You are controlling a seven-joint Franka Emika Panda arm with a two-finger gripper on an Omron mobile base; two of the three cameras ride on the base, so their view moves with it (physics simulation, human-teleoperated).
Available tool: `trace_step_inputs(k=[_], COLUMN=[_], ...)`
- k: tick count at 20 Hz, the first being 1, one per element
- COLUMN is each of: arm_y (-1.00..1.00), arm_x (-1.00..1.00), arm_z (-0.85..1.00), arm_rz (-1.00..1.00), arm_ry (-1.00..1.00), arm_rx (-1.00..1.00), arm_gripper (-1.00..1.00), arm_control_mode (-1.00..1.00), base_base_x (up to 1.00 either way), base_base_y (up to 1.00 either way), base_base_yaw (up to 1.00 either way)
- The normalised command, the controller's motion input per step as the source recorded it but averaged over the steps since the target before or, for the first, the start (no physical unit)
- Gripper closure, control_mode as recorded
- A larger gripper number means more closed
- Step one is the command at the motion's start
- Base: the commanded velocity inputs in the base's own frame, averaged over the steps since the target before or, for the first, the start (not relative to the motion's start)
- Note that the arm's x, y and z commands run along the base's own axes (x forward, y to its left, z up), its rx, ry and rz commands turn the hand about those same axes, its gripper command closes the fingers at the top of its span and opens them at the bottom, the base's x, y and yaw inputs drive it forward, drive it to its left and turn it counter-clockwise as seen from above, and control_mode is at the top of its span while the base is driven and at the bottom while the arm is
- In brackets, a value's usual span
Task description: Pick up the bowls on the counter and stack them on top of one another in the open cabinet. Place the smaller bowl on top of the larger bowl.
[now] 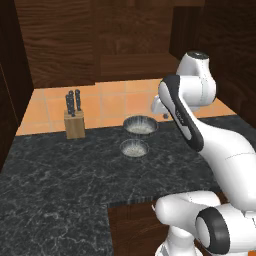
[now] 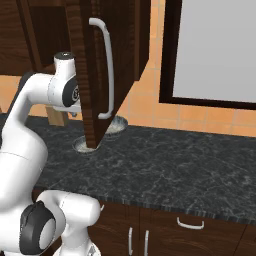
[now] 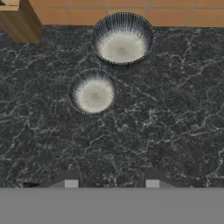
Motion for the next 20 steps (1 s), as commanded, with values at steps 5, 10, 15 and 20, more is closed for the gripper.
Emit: trace_step_inputs(k=[5, 10, 15, 20], arm_y=[0.01, 0.14, 0.25, 0.22], arm_x=[-0.03, 0.01, 0.58, 0.83], arm_z=[-0.38, -0.96, -0.44, -0.01], arm_rz=[0.01, 0.08, 0.05, 0.00], arm_ry=[0.12, 0.07, 0.02, 0.13], arm_rx=[-0.02, -0.01, -0.01, -0.06], arm_gripper=[-1.00, -1.00, -1.00, -1.00], arm_control_mode=[-1.00, -1.00, -1.00, -1.00], base_base_x=[0.00, 0.00, 0.00, 0.00], base_base_y=[0.00, 0.00, 0.00, 0.00], base_base_yaw=[0.00, 0.00, 0.00, 0.00])
